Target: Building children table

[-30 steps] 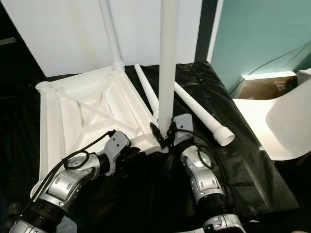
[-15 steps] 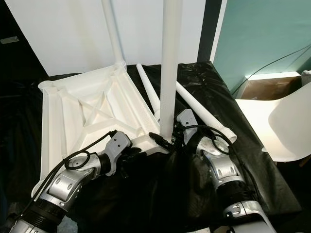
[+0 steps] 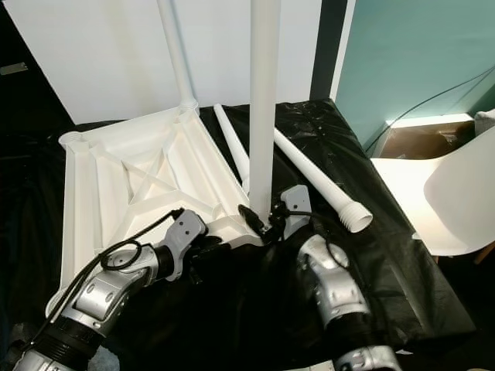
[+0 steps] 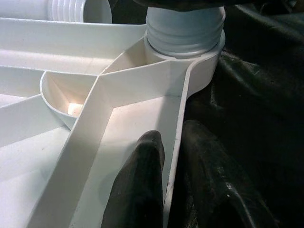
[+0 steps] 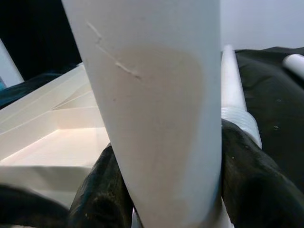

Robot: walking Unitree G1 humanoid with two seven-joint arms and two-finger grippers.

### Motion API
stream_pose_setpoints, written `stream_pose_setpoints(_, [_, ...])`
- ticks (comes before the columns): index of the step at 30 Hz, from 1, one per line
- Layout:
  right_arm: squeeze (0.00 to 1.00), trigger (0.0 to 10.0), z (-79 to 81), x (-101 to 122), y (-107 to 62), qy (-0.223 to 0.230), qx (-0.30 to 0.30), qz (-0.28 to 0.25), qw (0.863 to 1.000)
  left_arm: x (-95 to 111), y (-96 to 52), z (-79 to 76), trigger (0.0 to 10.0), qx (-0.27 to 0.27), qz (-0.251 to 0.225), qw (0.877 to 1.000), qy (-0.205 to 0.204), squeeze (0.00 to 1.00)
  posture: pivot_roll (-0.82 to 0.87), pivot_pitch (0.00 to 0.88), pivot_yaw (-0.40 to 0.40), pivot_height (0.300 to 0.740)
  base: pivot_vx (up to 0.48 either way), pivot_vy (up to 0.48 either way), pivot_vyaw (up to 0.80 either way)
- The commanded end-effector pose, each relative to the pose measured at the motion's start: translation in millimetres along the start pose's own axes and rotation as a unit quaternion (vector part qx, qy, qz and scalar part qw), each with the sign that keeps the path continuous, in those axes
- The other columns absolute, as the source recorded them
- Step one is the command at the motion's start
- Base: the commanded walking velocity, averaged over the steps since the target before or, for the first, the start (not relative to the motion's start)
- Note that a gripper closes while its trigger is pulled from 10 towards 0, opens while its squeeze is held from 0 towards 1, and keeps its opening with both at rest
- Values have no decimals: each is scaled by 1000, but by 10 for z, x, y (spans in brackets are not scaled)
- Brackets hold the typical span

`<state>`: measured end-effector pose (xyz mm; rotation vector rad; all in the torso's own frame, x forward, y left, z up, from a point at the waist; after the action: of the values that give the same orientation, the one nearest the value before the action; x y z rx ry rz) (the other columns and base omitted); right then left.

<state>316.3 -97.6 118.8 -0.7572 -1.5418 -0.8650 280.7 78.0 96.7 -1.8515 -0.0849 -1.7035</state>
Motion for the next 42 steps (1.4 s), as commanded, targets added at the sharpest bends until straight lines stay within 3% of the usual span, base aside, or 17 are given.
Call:
stream_pose_setpoints(1, [0, 0, -5, -63, -21, 25, -46, 4, 999, -172, 48, -140, 10000, -45, 30, 998, -22, 0, 75, 0, 53, 740, 0, 0, 0])
stream_pose_setpoints(8, [0, 0, -43, -33, -6, 23, -81, -2, 996, -167, 48, -140, 10000, -45, 29, 998, -22, 0, 74, 0, 52, 740, 0, 0, 0])
stream_pose_setpoints(9, [0, 4627, -58, -29, 1, 21, -84, -1, 996, -166, 48, -140, 10000, -45, 29, 998, -22, 0, 72, 0, 53, 740, 0, 0, 0])
stream_pose_setpoints(10, [0, 4627, -61, -29, 9, 17, -83, 2, 996, -165, 49, -141, 10000, -46, 29, 998, -22, 0, 72, 0, 52, 740, 0, 0, 0])
stream_pose_setpoints(11, [0, 10000, -60, -26, 13, 6, -71, 5, 997, -163, 52, -142, 10000, -46, 29, 998, -22, 0, 71, 0, 52, 740, 0, 0, 0])
stream_pose_setpoints(12, [43, 10000, -73, -11, 8, -5, -52, 3, 999, -158, 59, -139, 10000, -45, 28, 998, -22, 0, 69, 0, 52, 740, 0, 0, 0])
stream_pose_setpoints(15, [43, 10000, -81, 1, 4, -13, -41, 2, 999, -155, 64, -136, 10000, -45, 28, 998, -22, 0, 69, 0, 52, 740, 0, 0, 0])
stream_pose_setpoints(16, [1000, 10000, -105, 16, -1, -17, -25, 2, 1000, -151, 70, -136, 10000, -45, 28, 998, -22, 0, 66, 0, 53, 740, 0, 0, 0])
stream_pose_setpoints(17, [0, 10000, -109, 66, -19, -36, 27, -5, 999, -150, 76, -137, 10000, -46, 27, 998, -23, 0, 64, 0, 54, 740, 0, 0, 0])
stream_pose_setpoints(21, [0, 10000, -188, 140, -67, -74, 105, 0, 992, -151, 86, -142, 10000, -48, 28, 998, -22, 0, 58, 0, 58, 740, 0, 0, 0])
stream_pose_setpoints(28, [0, 10000, -304, 101, -125, -105, 159, 42, 981, -131, 98, -122, 10000, -49, 27, 998, -20, 0, 53, 0, 61, 740, 0, 0, 0])
stream_pose_setpoints(29, [0, 2863, -294, 92, -137, -99, 168, 45, 980, -131, 96, -121, 10000, -49, 27, 998, -20, 0, 53, 0, 61, 740, 0, 0, 0])
stream_pose_setpoints(31, [0, 2863, -287, 88, -144, -94, 175, 46, 979, -132, 95, -120, 10000, -49, 27, 998, -20, 0, 53, 0, 61, 740, 0, 0, 0])
stream_pose_setpoints(32, [0, 0, -264, 76, -154, -87, 181, 46, 979, -136, 92, -122, 10000, -49, 27, 998, -19, 0, 53, 0, 61, 740, 0, 0, 0])
stream_pose_setpoints(40, [0, 0, -72, 1, -136, -41, 166, 28, 985, -149, 71, -119, 10000, -46, 27, 998, -21, 0, 67, 0, 55, 740, 0, 0, 0])
stream_pose_setpoints(42, [0, 0, 33, -6, -84, -18, 113, 3, 993, -150, 69, -115, 10000, -44, 26, 998, -22, 0, 64, 0, 46, 740, 0, 0, 0])
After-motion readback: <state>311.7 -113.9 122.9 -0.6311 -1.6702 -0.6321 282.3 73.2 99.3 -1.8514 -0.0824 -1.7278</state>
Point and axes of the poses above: a point about 5 cm out from each wrist's last joint towards the gripper, its own y axis pointing out of the wrist towards the gripper, its own x axis along the axis of the wrist's last joint, z = x × y, the point moved 2 cm from there along y, pointing out of the wrist towards the gripper, and after that the axes turned 2 degrees about -y, right-handed, at the moved point
